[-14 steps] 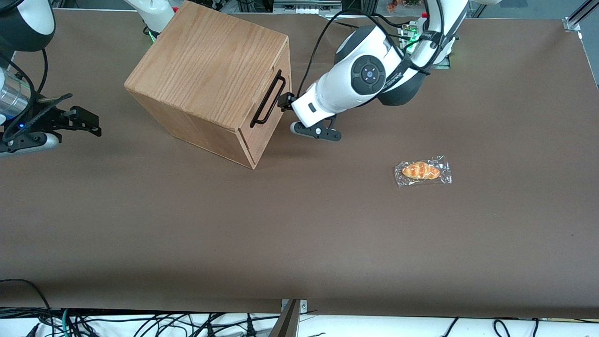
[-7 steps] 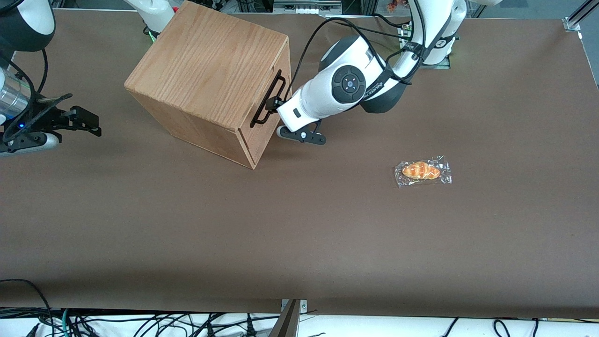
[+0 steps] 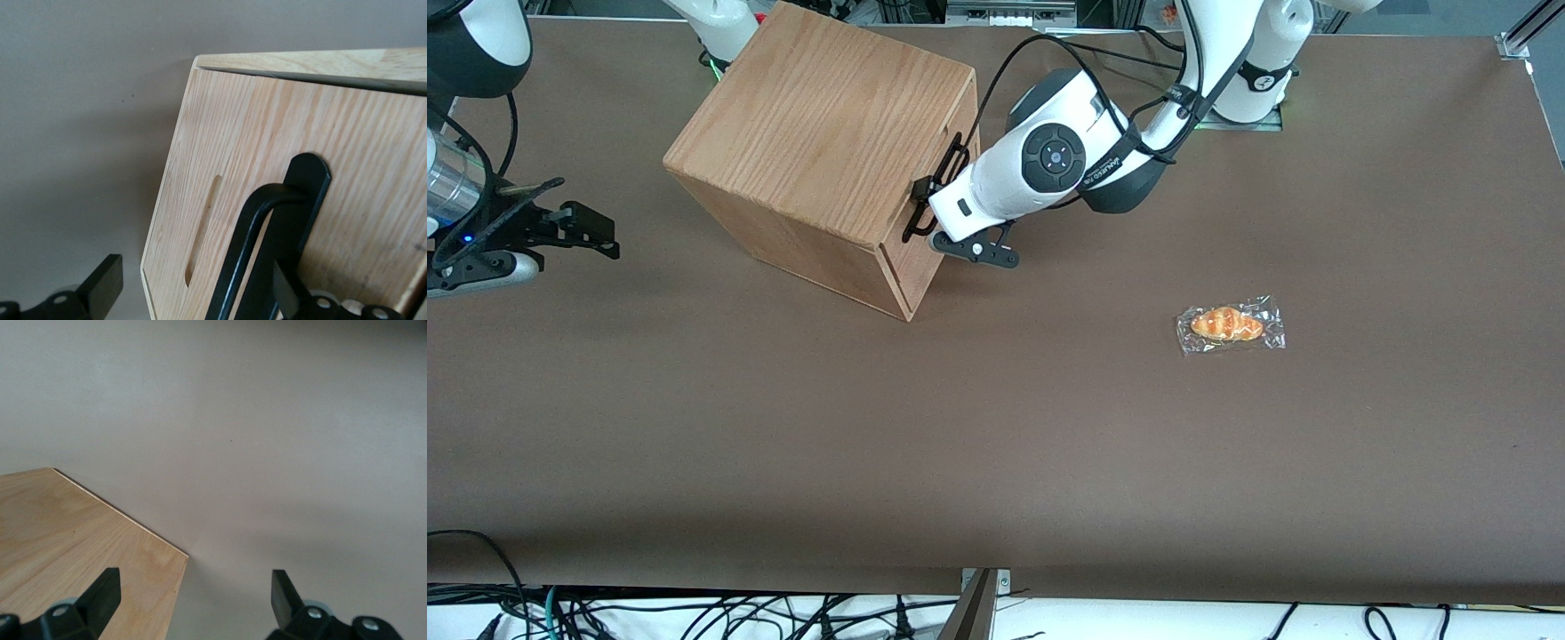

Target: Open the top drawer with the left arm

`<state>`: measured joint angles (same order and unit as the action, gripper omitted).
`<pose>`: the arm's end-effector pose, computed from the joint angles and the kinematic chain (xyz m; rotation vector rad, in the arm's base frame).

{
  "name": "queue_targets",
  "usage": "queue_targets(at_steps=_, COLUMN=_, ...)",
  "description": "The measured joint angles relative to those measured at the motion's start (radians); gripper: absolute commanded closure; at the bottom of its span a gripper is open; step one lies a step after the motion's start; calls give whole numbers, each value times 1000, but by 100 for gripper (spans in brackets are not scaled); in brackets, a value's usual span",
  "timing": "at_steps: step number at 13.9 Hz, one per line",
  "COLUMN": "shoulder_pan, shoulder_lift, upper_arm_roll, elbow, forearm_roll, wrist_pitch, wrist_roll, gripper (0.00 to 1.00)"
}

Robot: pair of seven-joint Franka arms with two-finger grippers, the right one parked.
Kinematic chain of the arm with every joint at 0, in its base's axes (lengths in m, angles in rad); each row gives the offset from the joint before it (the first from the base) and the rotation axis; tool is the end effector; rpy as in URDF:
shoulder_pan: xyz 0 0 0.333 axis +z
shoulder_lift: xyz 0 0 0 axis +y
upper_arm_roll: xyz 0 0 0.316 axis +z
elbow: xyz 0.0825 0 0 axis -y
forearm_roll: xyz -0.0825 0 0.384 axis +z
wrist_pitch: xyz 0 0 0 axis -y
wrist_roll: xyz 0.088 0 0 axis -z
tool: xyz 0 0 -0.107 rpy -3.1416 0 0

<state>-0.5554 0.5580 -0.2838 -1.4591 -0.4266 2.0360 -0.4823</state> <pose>0.4846 -0.5202 0.3811 2.6663 -0.1649 -0.4100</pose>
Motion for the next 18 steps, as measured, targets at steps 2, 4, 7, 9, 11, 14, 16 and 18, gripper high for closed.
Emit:
queue_targets(at_steps=2, shoulder_pan=0, shoulder_lift=4, upper_arm_roll=4, elbow=0, forearm_roll=5, wrist_pitch=3, wrist_roll=8, gripper=0)
queue_targets(at_steps=4, shoulder_pan=0, shoulder_lift=10, upper_arm_roll=9, elbow=0, forearm_roll=6, wrist_pitch=5, wrist_roll=27, gripper=0)
queue_targets(at_steps=7, shoulder_pan=0, shoulder_lift=12, upper_arm_roll=10, elbow=5, forearm_roll=50, wrist_pitch=6, wrist_roll=38, gripper=0)
queue_targets(at_steps=9, shoulder_pan=1, shoulder_lift=12, upper_arm_roll=9, elbow=12, forearm_roll=96, wrist_pitch=6, wrist_roll=38, gripper=0)
queue_targets(at_steps=11, shoulder_pan=6, shoulder_lift=12, upper_arm_roll=12, elbow=13, forearm_roll=107, wrist_pitch=6, wrist_roll=38, gripper=0)
queue_targets(at_steps=14, shoulder_pan=22, shoulder_lift=12, upper_arm_roll=16, elbow=14, forearm_roll=133, wrist_pitch=5, wrist_roll=38, gripper=0)
queue_targets(at_steps=16, shoulder_pan=42, shoulder_lift=12, upper_arm_roll=16, elbow=15, forearm_roll=150, wrist_pitch=0, wrist_roll=43, gripper=0)
queue_targets(at_steps=18, shoulder_pan=64, shoulder_lift=10, upper_arm_roll=16, elbow=15, forearm_roll=151, wrist_pitch=-20, wrist_roll=63, gripper=0)
